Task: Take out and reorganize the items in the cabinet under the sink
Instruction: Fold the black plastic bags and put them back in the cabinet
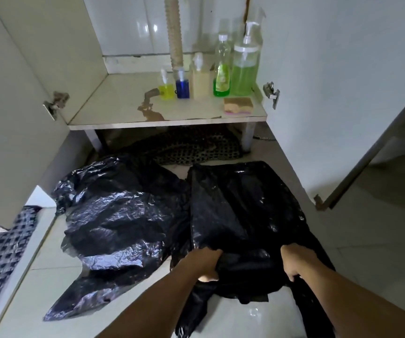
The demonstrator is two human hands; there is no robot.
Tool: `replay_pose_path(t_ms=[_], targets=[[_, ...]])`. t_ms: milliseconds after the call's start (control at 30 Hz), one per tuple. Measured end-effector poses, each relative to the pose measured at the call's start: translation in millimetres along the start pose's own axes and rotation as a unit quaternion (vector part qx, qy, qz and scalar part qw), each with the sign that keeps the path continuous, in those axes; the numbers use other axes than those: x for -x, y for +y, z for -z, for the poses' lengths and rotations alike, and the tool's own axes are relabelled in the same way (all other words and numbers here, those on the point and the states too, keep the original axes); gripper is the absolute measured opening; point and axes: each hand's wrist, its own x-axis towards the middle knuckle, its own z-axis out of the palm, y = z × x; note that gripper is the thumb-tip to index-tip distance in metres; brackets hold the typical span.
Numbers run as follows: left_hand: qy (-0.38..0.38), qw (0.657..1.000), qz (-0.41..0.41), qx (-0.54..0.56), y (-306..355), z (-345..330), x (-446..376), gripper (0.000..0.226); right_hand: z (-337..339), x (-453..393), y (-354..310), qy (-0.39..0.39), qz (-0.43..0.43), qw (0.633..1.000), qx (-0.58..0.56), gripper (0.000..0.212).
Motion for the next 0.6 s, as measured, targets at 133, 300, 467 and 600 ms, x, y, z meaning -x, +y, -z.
replay_pose_path(t_ms=[133, 300, 467, 600], targets=[[-0.051, 0.998, 0.007, 0.033, -14, 28, 11, 0.066, 36, 7, -21, -0.017, 0.025, 0.999, 0.010, 0.016], [0.079, 0.995, 0.056, -0.030, -79, 131, 49, 0.055, 110, 31, -91, 0.147, 0.137, 0.974, -0.108, 0.020], [0.136, 0.976, 0.155, -0.062, -153, 158, 92, 0.051, 132, 42, -182, 0.175, 0.226, 0.939, -0.193, 0.036], [0.104, 0.965, 0.234, 0.047, -214, 105, 88, 0.055, 125, 20, -225, 0.180, 0.241, 0.941, -0.155, 0.055]])
